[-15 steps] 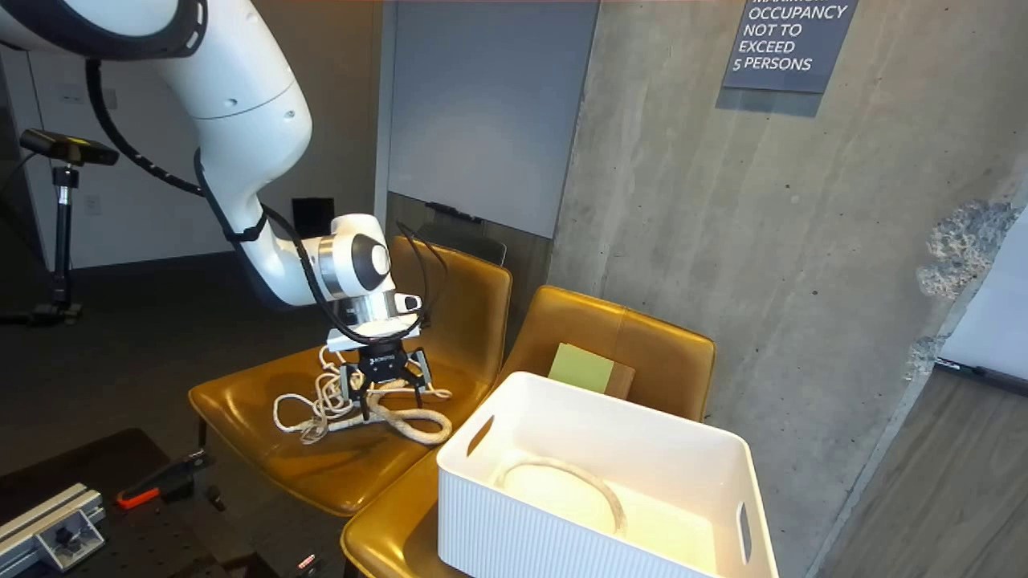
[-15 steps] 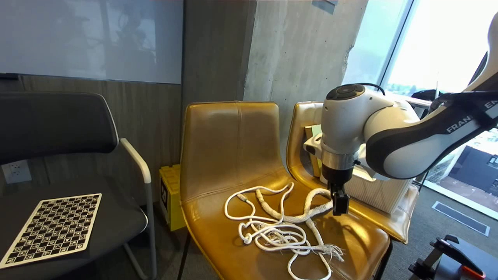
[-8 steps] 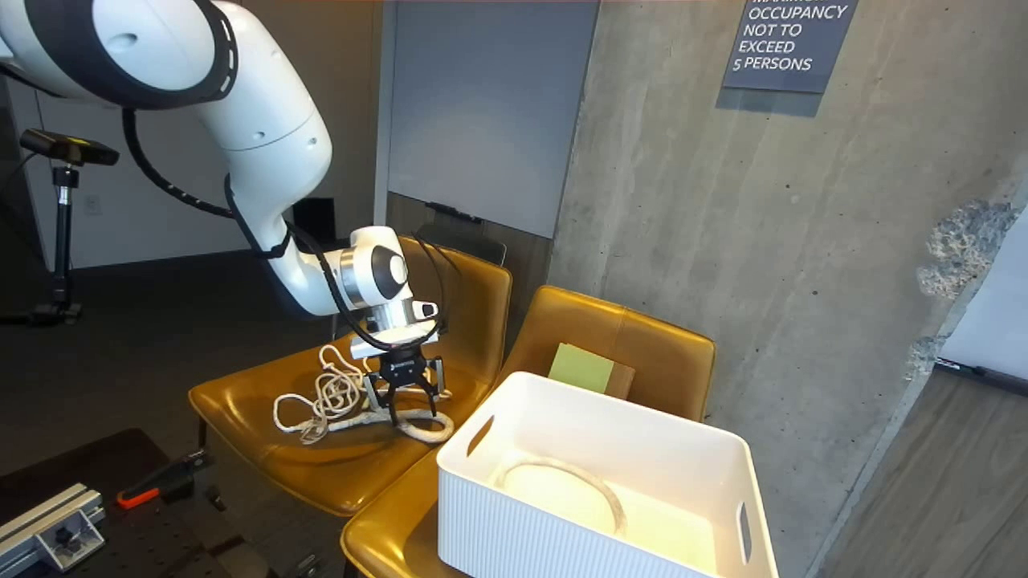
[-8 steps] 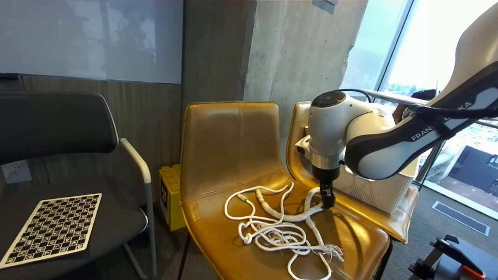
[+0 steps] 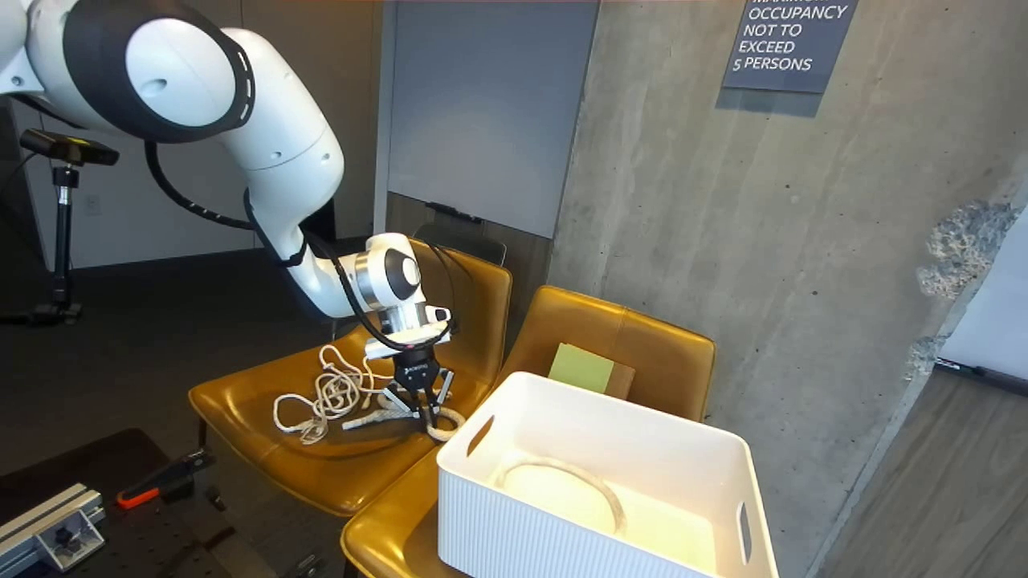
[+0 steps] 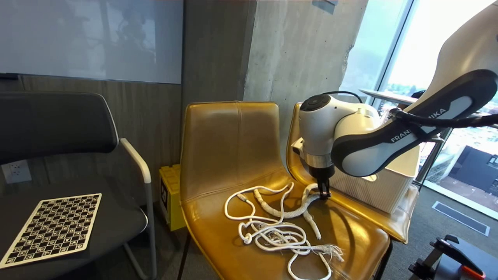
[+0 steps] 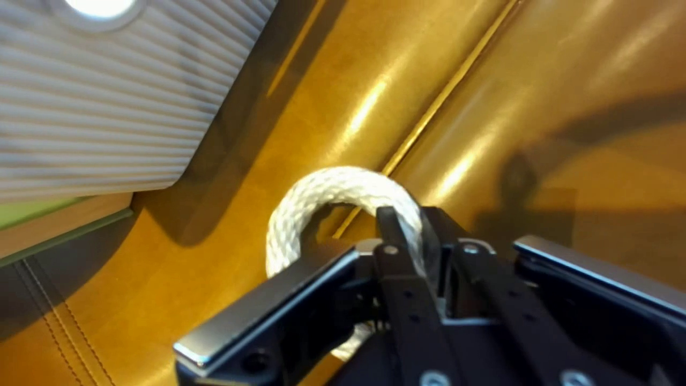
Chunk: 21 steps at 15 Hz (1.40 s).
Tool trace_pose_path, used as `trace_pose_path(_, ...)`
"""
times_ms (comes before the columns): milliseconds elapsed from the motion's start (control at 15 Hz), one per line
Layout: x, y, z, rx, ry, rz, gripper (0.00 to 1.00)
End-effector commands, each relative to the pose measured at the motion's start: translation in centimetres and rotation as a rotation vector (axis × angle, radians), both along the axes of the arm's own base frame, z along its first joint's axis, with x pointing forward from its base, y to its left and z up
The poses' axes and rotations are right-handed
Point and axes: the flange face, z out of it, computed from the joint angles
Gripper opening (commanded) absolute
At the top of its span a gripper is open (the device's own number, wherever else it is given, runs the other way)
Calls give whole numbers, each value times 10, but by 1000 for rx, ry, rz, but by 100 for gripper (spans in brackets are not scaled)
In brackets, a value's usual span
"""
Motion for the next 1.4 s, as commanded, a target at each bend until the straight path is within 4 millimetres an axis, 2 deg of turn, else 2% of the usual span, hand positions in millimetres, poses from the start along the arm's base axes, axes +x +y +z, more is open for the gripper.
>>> trace_pose_path(0, 11, -6, 3, -31, 1, -7, 0)
trace_pose_path(200, 7, 1, 23, -33, -20, -7, 3)
trace_pose_path(400, -20, 28, 73, -30, -67, -17, 3)
trace_pose_path(467, -25, 34, 85, -32, -92, -15, 3)
trace_pose_path(600, -37, 48, 122, -49, -155, -17, 3)
trace_pose_path(800, -48, 61, 191, -50, -339, -48, 3)
trace_pose_path(1000, -57, 61, 267, -18, -497, -129, 3)
trace_pose_path(1200, -61, 44, 350, 49, -620, -250, 3)
trace_pose_path(1333, -63, 22, 404, 99, -667, -340, 3)
